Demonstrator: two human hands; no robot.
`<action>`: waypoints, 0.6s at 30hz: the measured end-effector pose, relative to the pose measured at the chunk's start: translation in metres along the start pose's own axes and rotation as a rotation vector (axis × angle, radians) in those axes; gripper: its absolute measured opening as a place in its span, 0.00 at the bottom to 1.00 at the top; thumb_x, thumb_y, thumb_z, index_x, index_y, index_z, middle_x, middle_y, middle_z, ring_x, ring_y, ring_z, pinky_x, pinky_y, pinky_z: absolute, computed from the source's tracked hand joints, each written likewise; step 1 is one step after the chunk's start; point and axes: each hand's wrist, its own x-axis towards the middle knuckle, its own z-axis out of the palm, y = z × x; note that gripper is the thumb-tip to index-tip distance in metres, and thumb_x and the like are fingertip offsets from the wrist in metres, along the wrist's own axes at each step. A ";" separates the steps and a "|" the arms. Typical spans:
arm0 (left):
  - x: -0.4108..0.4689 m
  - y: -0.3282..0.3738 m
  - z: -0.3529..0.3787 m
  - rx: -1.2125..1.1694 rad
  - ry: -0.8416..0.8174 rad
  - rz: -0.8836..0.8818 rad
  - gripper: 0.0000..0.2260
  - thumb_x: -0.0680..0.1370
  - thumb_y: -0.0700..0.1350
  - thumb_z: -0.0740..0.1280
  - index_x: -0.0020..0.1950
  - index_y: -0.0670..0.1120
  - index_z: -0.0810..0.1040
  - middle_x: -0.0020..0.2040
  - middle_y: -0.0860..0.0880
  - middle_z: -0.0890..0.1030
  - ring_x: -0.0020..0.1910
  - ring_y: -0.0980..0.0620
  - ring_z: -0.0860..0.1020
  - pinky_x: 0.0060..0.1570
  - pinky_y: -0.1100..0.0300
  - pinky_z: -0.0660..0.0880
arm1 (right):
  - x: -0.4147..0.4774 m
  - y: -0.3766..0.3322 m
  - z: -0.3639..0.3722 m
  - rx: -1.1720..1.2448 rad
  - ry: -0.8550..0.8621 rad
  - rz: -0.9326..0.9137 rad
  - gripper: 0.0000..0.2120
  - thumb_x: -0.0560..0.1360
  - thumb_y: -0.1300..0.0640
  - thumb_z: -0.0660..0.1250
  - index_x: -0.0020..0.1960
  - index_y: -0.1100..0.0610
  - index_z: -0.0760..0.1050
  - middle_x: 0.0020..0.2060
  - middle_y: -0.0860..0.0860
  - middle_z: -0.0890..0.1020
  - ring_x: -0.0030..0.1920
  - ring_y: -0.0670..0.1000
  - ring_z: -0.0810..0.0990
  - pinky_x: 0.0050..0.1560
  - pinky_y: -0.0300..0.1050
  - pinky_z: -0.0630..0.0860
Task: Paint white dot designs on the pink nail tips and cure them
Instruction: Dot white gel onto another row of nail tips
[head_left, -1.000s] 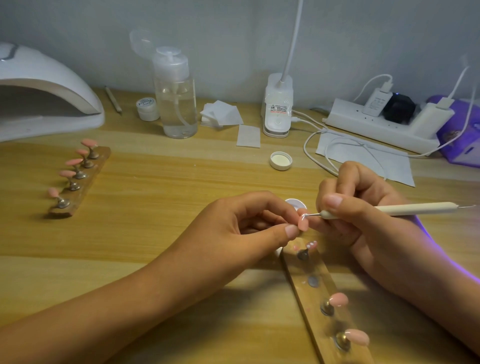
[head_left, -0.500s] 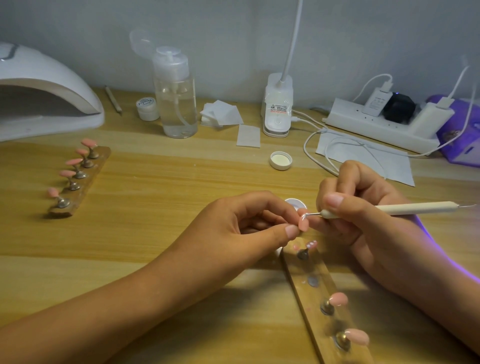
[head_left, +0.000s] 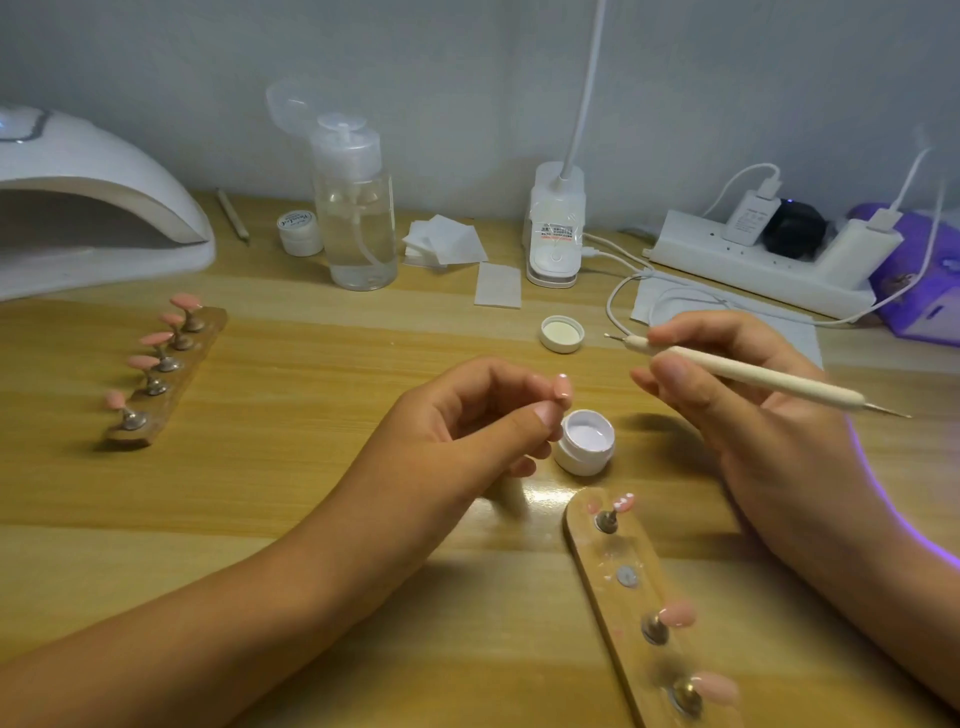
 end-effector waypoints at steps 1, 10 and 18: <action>0.000 0.000 0.000 -0.005 0.010 -0.003 0.06 0.72 0.46 0.68 0.45 0.55 0.83 0.39 0.54 0.83 0.39 0.60 0.79 0.38 0.69 0.74 | -0.001 0.000 0.001 -0.043 -0.006 -0.010 0.14 0.68 0.41 0.74 0.49 0.46 0.81 0.47 0.47 0.84 0.51 0.56 0.81 0.59 0.53 0.76; 0.001 -0.002 0.000 -0.009 0.024 -0.004 0.07 0.72 0.45 0.68 0.46 0.54 0.84 0.39 0.55 0.83 0.39 0.61 0.79 0.38 0.69 0.74 | -0.007 0.002 0.010 -0.340 -0.101 -0.161 0.06 0.77 0.50 0.65 0.49 0.51 0.77 0.43 0.44 0.79 0.43 0.48 0.76 0.45 0.38 0.73; 0.001 -0.001 0.000 0.010 0.002 -0.003 0.07 0.72 0.46 0.68 0.47 0.55 0.84 0.40 0.54 0.83 0.39 0.61 0.79 0.39 0.69 0.75 | -0.006 0.001 0.011 -0.438 -0.175 -0.168 0.03 0.77 0.52 0.64 0.47 0.49 0.76 0.40 0.49 0.77 0.42 0.51 0.74 0.42 0.43 0.72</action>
